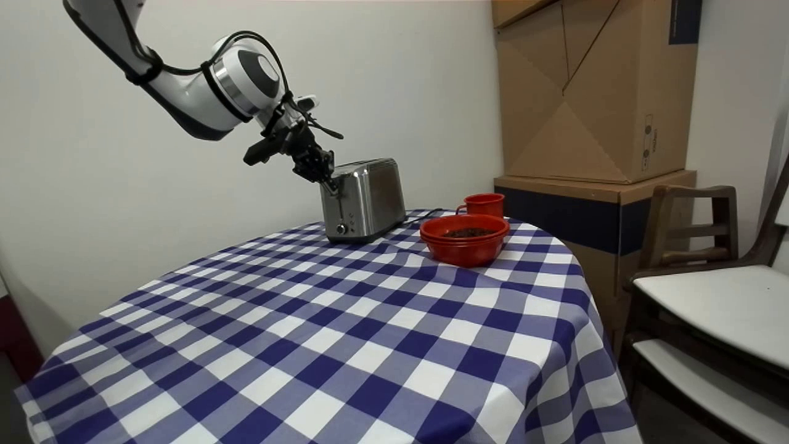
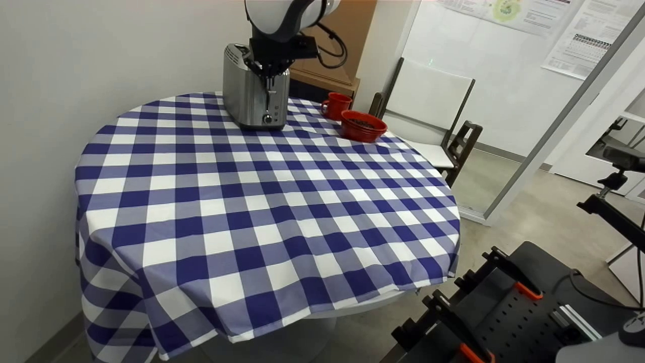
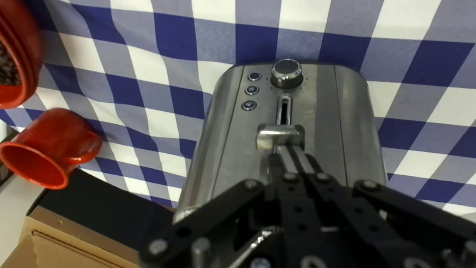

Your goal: Turn off the toaster

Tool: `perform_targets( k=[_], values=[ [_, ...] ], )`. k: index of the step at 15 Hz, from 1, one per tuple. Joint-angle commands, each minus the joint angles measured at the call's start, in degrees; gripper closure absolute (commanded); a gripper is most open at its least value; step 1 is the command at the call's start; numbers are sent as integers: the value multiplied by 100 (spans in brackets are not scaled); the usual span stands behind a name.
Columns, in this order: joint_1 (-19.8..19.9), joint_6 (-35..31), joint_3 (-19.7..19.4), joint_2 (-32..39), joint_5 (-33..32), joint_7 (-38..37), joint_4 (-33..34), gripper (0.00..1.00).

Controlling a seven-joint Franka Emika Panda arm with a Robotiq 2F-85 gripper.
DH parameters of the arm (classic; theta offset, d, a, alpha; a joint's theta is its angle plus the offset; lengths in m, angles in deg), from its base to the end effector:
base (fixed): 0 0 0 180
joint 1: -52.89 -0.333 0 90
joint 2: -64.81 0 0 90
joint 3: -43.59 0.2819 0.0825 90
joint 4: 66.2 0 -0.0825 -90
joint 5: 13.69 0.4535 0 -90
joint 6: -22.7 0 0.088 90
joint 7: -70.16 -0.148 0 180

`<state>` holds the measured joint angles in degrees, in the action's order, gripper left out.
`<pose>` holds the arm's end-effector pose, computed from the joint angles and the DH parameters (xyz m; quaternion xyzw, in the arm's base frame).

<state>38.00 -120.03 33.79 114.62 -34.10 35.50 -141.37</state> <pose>0.8139 0.0915 0.1547 0.9664 -0.0886 0.2071 0.1237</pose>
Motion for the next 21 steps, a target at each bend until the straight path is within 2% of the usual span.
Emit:
perform_targets(
  k=[1, 8, 12, 14, 15, 16, 17, 21],
  values=[
    [60, 36, -8, 396, 261, 199, 365, 100],
    [334, 91, 116, 753, 797, 551, 206, 99],
    [354, 162, 120, 701, 967, 767, 136, 100],
    [447, 284, 309, 564, 1159, 924, 28, 99],
    [511, 400, 440, 465, 1301, 1031, -3, 74],
    [616, 596, 677, 267, 1543, 1254, -135, 74],
    [687, 737, 830, 217, 1724, 1401, -188, 68],
    [947, 1565, 1424, -332, 2413, 2042, -607, 39]
  ],
)
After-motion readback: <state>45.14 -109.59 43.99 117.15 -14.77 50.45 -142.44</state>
